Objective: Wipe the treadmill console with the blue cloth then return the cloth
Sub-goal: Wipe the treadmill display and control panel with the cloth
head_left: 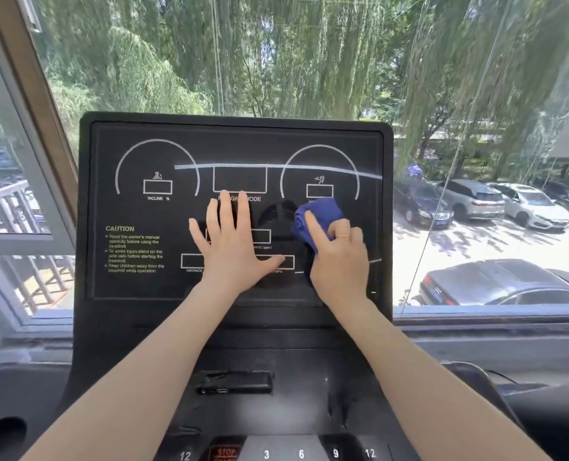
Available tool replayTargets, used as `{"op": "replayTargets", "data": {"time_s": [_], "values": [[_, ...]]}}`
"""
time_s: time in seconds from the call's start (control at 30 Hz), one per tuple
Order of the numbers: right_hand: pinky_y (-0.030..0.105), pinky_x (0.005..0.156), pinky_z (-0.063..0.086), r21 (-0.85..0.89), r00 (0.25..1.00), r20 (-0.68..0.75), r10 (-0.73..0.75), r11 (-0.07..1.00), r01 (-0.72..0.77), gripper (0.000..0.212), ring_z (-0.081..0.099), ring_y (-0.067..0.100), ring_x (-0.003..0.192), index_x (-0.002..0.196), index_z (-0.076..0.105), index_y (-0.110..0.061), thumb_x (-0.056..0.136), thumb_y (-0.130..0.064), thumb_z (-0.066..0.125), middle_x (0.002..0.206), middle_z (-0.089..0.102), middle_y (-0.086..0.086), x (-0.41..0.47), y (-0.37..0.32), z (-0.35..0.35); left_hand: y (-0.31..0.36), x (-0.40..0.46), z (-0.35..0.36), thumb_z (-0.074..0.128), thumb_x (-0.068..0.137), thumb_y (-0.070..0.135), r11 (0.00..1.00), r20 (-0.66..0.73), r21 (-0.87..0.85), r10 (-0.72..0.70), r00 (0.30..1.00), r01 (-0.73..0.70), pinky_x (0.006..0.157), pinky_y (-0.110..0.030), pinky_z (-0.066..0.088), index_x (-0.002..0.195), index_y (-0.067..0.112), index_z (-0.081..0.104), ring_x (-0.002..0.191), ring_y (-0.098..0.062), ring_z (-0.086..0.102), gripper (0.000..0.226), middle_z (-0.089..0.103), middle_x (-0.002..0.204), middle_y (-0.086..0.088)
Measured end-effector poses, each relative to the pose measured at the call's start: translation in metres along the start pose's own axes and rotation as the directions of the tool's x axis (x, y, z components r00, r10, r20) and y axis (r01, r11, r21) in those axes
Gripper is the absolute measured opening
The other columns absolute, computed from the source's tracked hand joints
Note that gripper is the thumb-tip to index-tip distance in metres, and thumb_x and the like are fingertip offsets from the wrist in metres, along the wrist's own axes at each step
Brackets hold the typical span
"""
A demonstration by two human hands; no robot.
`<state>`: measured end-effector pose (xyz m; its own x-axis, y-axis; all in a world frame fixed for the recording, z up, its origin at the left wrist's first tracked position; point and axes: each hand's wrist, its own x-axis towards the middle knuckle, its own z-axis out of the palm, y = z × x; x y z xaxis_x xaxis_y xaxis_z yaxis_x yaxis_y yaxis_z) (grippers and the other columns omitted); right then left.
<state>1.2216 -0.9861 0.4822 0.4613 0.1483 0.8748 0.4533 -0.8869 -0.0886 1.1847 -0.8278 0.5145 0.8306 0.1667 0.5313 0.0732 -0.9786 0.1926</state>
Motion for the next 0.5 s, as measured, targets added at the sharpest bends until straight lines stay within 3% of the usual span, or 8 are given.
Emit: {"op": "replayTargets", "data": {"time_s": [0.1,0.17,0.23,0.3,0.4,0.5], "values": [[0.03,0.052,0.034,-0.012,0.961,0.073,-0.267,0.963,0.269,0.058,0.043,0.027,0.063,0.12,0.063,-0.019,0.068,-0.004,0.043,0.081,0.053,0.009,-0.033,-0.01,0.005,-0.013,-0.001,-0.01,0.058,0.077,0.04,0.996,-0.033,-0.071,0.052,0.998,-0.054,0.109,-0.056,-0.007,0.147,0.024,0.002,0.141,-0.026,-0.009,0.091,0.004,0.156,0.001],[0.029,0.051,0.036,0.005,0.936,0.046,-0.348,0.937,0.348,0.056,0.043,0.025,0.06,0.116,0.066,-0.02,0.068,-0.006,0.04,0.08,0.055,0.009,-0.023,0.0,0.005,-0.024,0.0,-0.015,0.055,0.078,0.029,0.99,-0.036,-0.113,0.076,0.996,-0.08,0.111,-0.052,-0.005,0.147,0.023,0.007,0.141,-0.026,-0.008,0.084,0.008,0.156,0.004],[0.03,0.049,0.039,-0.011,0.962,-0.008,-0.273,0.962,0.273,0.057,0.044,0.026,0.06,0.114,0.067,-0.019,0.068,-0.007,0.037,0.079,0.054,0.01,0.002,0.011,0.003,-0.035,0.001,-0.018,0.052,0.078,0.027,0.983,-0.073,-0.133,0.116,0.991,-0.125,0.112,-0.05,0.002,0.147,0.02,0.016,0.142,-0.028,-0.002,0.077,0.015,0.155,0.002],[0.029,0.047,0.038,-0.014,0.996,-0.068,-0.059,0.998,0.058,0.06,0.044,0.028,0.06,0.117,0.066,-0.017,0.066,-0.003,0.038,0.078,0.052,0.012,0.03,0.014,0.001,-0.044,0.0,-0.016,0.052,0.078,0.024,0.98,-0.12,-0.124,0.142,0.983,-0.156,0.111,-0.049,0.01,0.145,0.016,0.024,0.141,-0.031,0.007,0.073,0.02,0.154,-0.004],[0.027,0.048,0.031,0.009,0.974,-0.119,0.192,0.981,-0.192,0.064,0.046,0.031,0.06,0.118,0.065,-0.013,0.059,0.002,0.047,0.079,0.053,0.015,0.042,-0.01,0.006,-0.055,-0.001,-0.012,0.062,0.082,0.021,0.99,-0.071,-0.082,0.112,0.991,-0.117,0.111,-0.047,0.013,0.145,0.013,0.024,0.141,-0.034,0.009,0.074,0.016,0.154,-0.012],[0.027,0.049,0.029,-0.002,0.991,-0.078,0.112,0.994,-0.112,0.064,0.047,0.03,0.058,0.117,0.066,-0.014,0.056,-0.001,0.05,0.078,0.054,0.014,0.027,-0.049,0.015,-0.065,0.0,-0.012,0.066,0.081,0.03,0.992,-0.02,-0.099,0.07,0.997,-0.072,0.113,-0.043,0.011,0.145,0.01,0.021,0.14,-0.034,0.009,0.081,0.013,0.153,-0.015]]}}
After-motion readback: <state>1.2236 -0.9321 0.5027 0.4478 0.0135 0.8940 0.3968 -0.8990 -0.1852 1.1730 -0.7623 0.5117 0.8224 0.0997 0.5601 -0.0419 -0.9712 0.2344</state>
